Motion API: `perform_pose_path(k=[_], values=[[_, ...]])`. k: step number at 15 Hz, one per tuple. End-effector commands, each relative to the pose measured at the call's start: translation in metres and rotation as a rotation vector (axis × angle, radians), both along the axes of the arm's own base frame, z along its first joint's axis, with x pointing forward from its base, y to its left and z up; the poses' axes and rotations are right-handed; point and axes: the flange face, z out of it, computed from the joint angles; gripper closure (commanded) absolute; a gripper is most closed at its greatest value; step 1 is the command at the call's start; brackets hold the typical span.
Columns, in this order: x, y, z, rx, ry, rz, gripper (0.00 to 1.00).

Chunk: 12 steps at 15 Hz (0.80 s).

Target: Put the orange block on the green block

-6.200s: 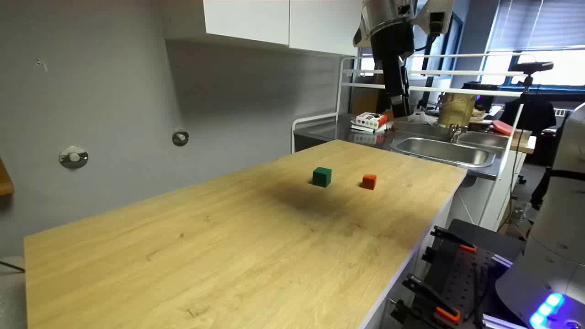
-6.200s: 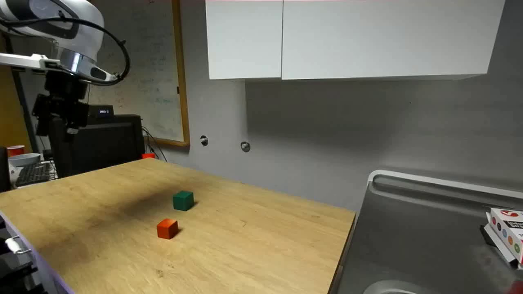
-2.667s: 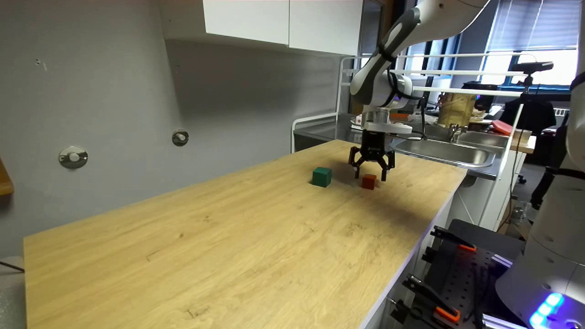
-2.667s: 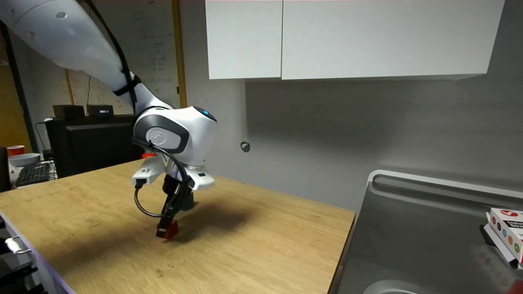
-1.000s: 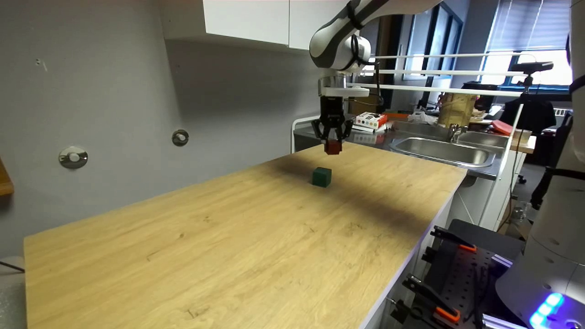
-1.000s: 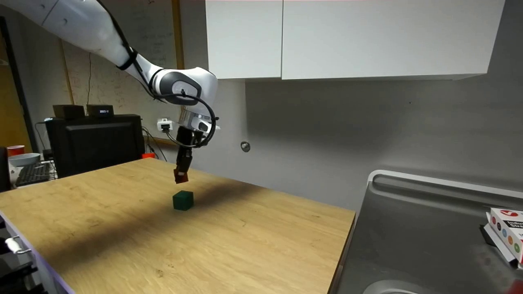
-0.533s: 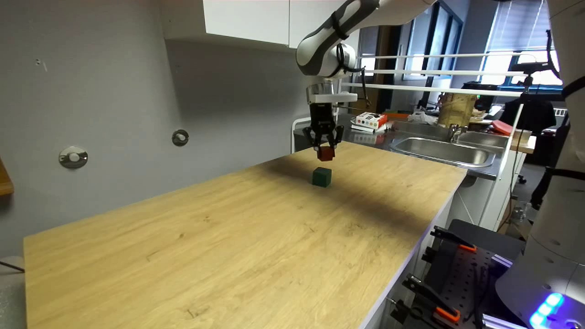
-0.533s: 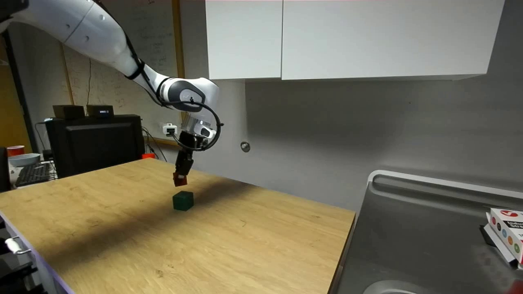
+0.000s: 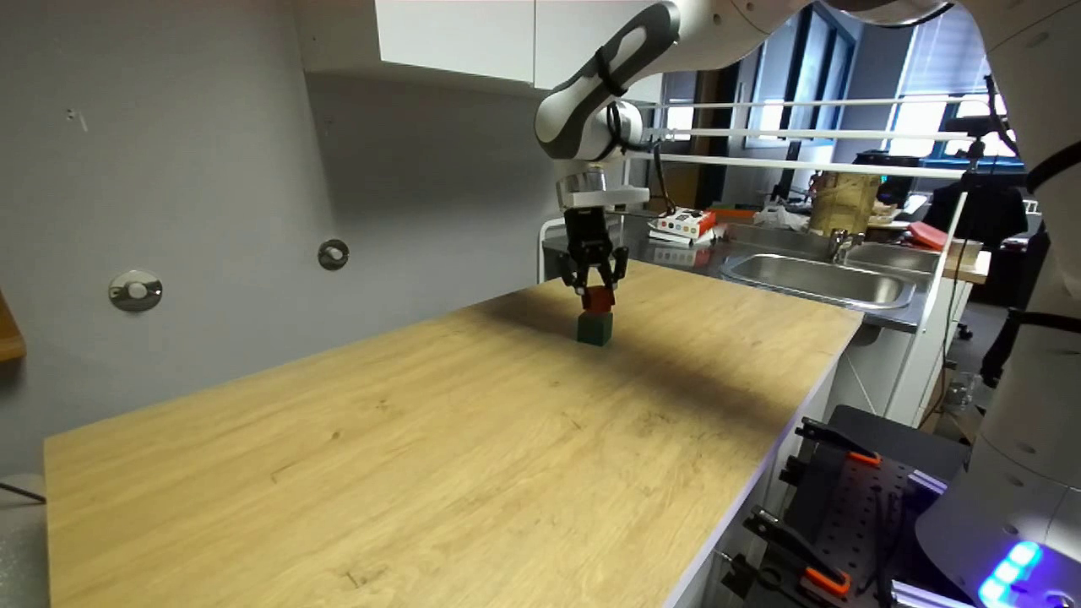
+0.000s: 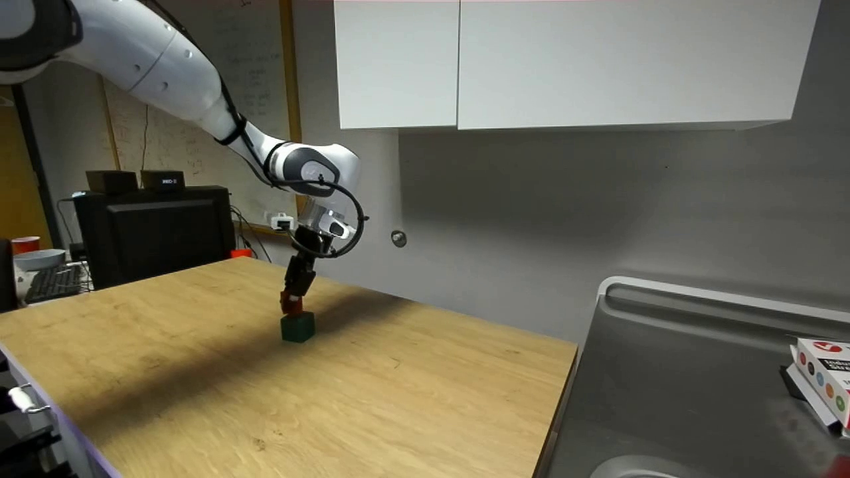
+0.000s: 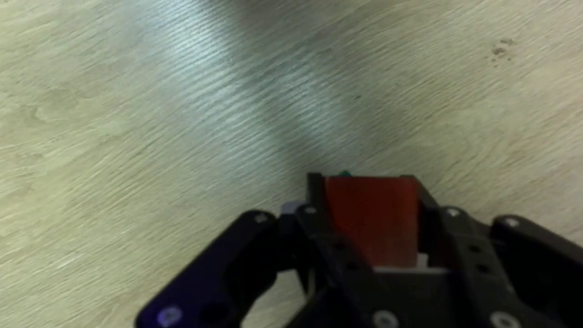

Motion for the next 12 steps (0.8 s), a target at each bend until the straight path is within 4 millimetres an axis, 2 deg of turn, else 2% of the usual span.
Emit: perform_pose_path(k=[1, 4, 5, 7, 10, 12], values=[[0.0067, 0.0019, -0.0083, 0.0, 0.035, 0.006, 0.81], [0.0075, 0.0, -0.0133, 0.005, 0.047, 0.004, 0.81], [0.0077, -0.0002, -0.0133, 0.006, 0.05, 0.004, 0.31], [0.0076, -0.0003, -0.0136, 0.007, 0.055, 0.004, 0.26], [0.0075, 0.0004, -0.0146, 0.01, 0.063, 0.007, 0.02], [0.0078, 0.0011, -0.014, 0.015, 0.068, 0.011, 0.0]])
